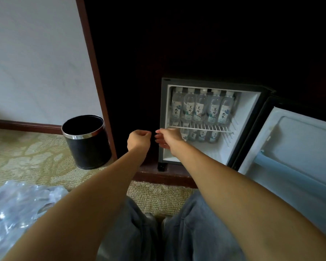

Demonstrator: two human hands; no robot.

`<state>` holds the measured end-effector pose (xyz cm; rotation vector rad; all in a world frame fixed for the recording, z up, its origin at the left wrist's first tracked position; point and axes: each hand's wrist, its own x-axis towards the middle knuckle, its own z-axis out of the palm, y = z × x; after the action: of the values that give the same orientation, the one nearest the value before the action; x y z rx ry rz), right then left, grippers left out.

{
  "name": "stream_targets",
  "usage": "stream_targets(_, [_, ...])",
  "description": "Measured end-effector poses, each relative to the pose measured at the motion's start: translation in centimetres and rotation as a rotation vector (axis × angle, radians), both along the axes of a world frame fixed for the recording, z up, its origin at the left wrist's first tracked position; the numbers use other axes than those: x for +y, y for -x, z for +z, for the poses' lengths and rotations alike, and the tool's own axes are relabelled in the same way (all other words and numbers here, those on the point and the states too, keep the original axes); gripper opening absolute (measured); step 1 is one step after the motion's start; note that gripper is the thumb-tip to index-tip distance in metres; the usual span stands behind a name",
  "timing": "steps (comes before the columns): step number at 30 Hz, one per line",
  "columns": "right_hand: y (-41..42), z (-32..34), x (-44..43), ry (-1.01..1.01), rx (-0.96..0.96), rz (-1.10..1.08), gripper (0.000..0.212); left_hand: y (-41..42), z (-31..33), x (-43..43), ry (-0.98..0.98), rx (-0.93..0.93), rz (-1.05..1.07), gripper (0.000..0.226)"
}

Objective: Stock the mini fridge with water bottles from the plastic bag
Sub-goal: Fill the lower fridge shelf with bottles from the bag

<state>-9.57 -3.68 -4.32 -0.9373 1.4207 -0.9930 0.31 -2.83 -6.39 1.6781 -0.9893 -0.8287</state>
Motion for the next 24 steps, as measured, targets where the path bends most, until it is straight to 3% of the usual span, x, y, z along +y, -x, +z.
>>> stream_targets(5, [0.2,-0.1,-0.7,-0.028,-0.024,-0.012,0.018,-1.6,-0.4,-0.7,-0.028,-0.105,-0.006,0.018])
stream_targets(8, [-0.3,-0.2,-0.6,-0.039,-0.015,0.007,0.018,-2.8,-0.5,-0.3,-0.024,-0.295,-0.102,0.015])
stream_targets(13, [-3.8,-0.3,0.0,-0.035,0.01,0.18,0.024,-8.8,-0.2,1.3,-0.069,-0.42,-0.191,0.009])
stream_targets(19, [-14.3,0.1,2.8,-0.076,-0.001,0.449,0.017,-20.4,0.7,7.2,-0.18,-0.37,0.007,0.006])
stream_targets(24, [-25.0,-0.9,6.4,-0.128,-0.09,0.601,0.019,-29.9,-1.6,15.0,-0.36,-0.455,0.069,0.021])
